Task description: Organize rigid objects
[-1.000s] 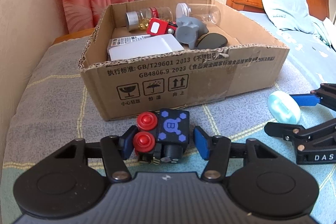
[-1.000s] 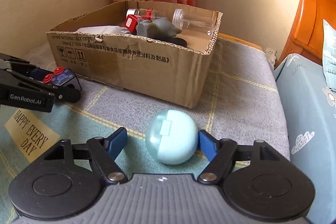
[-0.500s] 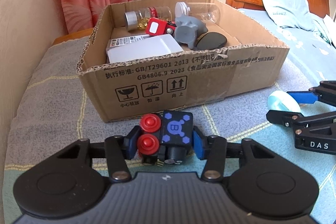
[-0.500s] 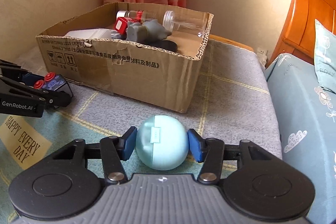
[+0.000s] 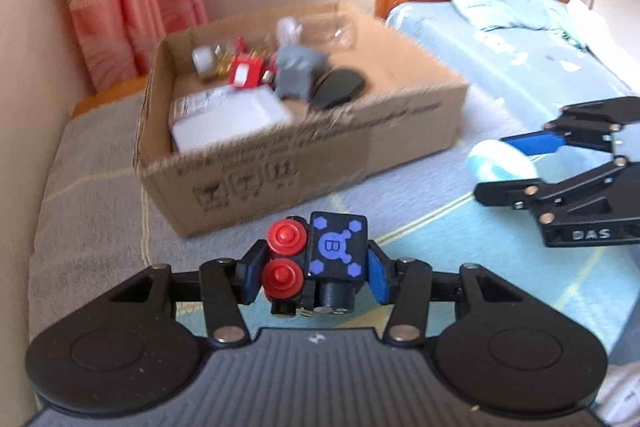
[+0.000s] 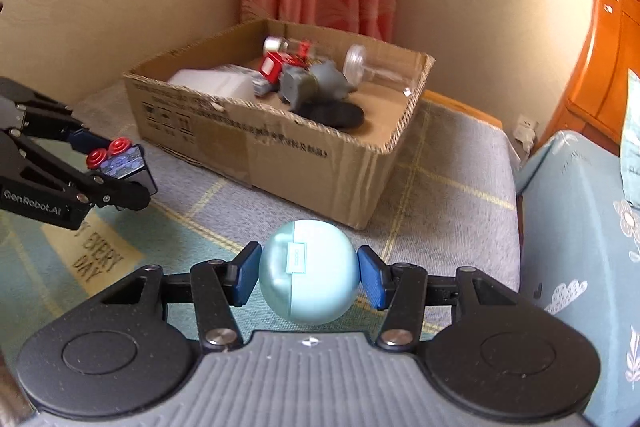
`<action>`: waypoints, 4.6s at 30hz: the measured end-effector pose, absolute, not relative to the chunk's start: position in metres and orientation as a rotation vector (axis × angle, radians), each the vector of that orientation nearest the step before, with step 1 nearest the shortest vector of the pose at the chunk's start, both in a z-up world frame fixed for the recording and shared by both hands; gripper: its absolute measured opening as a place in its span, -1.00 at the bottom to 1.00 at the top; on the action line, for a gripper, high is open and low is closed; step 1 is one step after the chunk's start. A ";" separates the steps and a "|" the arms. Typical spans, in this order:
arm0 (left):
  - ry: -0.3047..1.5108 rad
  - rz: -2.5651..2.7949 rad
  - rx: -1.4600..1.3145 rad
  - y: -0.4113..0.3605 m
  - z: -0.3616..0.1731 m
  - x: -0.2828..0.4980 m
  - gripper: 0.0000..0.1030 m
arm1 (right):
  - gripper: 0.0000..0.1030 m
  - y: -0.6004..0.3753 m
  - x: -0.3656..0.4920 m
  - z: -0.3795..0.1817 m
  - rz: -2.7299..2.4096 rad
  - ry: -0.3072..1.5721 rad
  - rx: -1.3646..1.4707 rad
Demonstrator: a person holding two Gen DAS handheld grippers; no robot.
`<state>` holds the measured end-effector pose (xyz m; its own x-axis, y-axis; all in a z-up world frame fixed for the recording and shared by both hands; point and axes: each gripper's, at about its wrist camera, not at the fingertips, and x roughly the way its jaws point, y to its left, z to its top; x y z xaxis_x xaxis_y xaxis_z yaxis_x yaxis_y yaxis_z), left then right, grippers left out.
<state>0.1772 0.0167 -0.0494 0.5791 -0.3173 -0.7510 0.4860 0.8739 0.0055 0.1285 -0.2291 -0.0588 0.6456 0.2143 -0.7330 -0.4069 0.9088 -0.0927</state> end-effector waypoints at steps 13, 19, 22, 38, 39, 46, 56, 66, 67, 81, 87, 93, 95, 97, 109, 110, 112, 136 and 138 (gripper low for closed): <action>0.639 -0.529 0.222 -0.030 0.010 0.220 -0.03 | 0.12 -0.237 0.140 -0.005 0.360 0.674 -0.269; 0.662 -0.476 0.228 -0.044 -0.004 0.248 0.02 | 0.12 -0.241 0.152 0.009 0.355 0.651 -0.264; 0.633 -0.453 0.196 -0.038 -0.004 0.241 0.86 | 0.12 -0.242 0.160 0.015 0.360 0.650 -0.252; 0.569 -0.218 0.187 -0.003 -0.009 0.166 0.99 | 0.12 -0.212 0.265 0.006 0.343 0.763 -0.195; 0.569 -0.216 0.181 -0.002 -0.009 0.162 0.99 | 0.12 -0.209 0.273 0.002 0.339 0.775 -0.191; 0.549 -0.161 0.181 0.008 -0.007 0.156 0.99 | 0.12 -0.201 0.319 -0.024 0.244 0.849 -0.176; 0.595 -0.109 0.131 0.013 -0.002 0.163 0.99 | 1.00 -0.207 0.267 0.016 0.163 0.774 -0.173; 0.720 -0.021 0.110 0.015 0.001 0.167 0.99 | 1.00 -0.198 0.174 0.001 0.017 0.905 -0.147; 0.721 -0.022 0.117 0.014 0.002 0.165 0.99 | 1.00 -0.197 0.166 -0.002 0.017 0.912 -0.140; 0.723 -0.031 0.135 0.005 0.014 0.157 0.99 | 1.00 -0.199 0.131 0.006 -0.012 0.871 -0.092; 0.725 -0.022 0.141 0.006 0.014 0.158 0.99 | 1.00 -0.199 0.131 0.006 -0.016 0.867 -0.088; 0.721 -0.024 0.137 0.007 0.014 0.157 0.99 | 1.00 -0.199 0.131 0.008 -0.024 0.857 -0.089; 0.721 -0.024 0.136 0.007 0.014 0.157 0.99 | 1.00 -0.199 0.131 0.008 -0.028 0.853 -0.090; 0.720 -0.022 0.137 0.007 0.014 0.158 0.99 | 1.00 -0.199 0.131 0.008 -0.030 0.852 -0.089; 0.713 -0.012 0.137 0.010 0.016 0.157 0.99 | 1.00 -0.199 0.130 0.011 -0.036 0.843 -0.094; 0.714 -0.010 0.138 0.010 0.016 0.157 0.99 | 1.00 -0.200 0.130 0.012 -0.036 0.842 -0.091; 0.714 -0.008 0.141 0.009 0.016 0.157 0.99 | 1.00 -0.200 0.131 0.012 -0.038 0.839 -0.090; 0.721 -0.008 0.156 0.005 0.016 0.157 0.99 | 1.00 -0.198 0.131 0.012 -0.037 0.830 -0.095; 0.721 -0.008 0.156 0.005 0.016 0.156 0.99 | 1.00 -0.199 0.130 0.012 -0.037 0.832 -0.094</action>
<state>0.1562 0.0047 0.0165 0.7516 0.0469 -0.6579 0.0608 0.9883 0.1399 0.1304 -0.1986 0.0116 0.6732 -0.0696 -0.7362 -0.0037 0.9952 -0.0976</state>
